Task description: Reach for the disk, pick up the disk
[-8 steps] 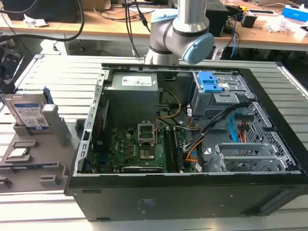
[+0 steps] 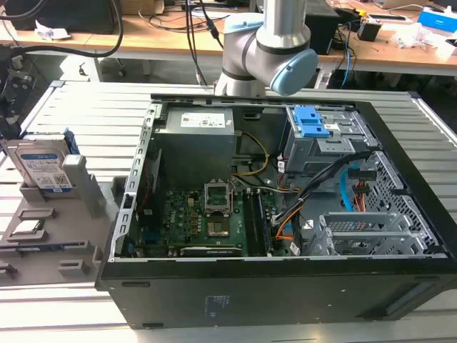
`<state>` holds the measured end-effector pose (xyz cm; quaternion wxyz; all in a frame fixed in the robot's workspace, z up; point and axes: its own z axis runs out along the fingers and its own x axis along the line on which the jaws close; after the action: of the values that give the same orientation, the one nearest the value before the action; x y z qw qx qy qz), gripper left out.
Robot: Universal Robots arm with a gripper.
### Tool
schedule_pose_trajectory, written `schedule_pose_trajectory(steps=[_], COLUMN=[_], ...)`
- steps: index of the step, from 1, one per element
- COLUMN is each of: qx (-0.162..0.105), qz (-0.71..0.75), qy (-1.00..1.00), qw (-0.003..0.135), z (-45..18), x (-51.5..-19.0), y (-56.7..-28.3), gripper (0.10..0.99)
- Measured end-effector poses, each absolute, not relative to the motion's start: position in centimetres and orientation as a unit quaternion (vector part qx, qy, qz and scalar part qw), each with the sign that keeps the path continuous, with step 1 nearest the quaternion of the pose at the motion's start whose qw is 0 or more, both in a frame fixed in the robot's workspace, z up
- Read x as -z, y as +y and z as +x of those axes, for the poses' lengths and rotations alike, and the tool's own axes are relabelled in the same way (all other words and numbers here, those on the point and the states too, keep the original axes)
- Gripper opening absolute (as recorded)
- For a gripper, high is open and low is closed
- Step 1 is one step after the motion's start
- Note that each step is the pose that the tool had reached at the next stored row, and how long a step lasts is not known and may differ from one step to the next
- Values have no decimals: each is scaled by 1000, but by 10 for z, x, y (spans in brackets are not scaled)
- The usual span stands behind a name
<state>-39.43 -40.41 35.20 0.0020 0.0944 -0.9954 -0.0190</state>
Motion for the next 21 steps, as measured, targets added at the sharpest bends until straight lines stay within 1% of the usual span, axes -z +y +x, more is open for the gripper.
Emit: schedule_pose_trajectory(steps=[7, 10, 21], qx=[19, 19, 19], qz=[140, 182, 229], qy=[-990, -983, -973], qw=[3, 4, 5], z=[-394, -394, -394], x=[-352, -352, -352], y=[-404, -404, -404], gripper=[106, 106, 106])
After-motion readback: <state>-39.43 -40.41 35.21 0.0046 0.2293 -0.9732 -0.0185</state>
